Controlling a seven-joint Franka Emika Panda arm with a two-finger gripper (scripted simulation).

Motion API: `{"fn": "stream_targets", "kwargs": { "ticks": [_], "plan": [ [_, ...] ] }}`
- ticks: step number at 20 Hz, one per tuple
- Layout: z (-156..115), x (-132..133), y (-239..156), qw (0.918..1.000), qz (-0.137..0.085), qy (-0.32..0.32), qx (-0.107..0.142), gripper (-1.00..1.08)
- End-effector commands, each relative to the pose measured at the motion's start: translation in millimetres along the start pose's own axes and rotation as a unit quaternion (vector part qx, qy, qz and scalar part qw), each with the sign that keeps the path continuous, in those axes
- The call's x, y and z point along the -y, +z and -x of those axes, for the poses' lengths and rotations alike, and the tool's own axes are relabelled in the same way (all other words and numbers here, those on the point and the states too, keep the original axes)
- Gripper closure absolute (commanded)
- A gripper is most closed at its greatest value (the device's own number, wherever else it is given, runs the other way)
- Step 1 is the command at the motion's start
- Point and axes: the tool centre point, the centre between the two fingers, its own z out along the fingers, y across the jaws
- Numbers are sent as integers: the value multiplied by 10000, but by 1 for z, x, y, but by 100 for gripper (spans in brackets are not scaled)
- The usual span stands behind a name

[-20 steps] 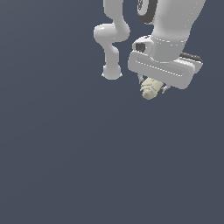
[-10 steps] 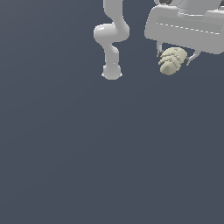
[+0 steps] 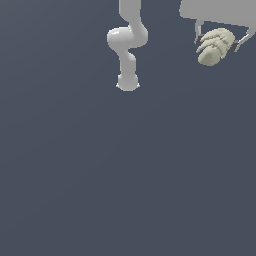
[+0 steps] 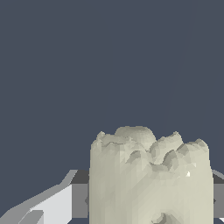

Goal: Pick up the object and move it to a goal position.

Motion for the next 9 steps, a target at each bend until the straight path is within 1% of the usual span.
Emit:
{"fn": "stream_targets", "kwargs": {
  "ticks": [1,9],
  "plan": [
    [2,2,-7,10000,3,2,2,108],
    [3,5,-14,10000,3,2,2,108]
  ]
}}
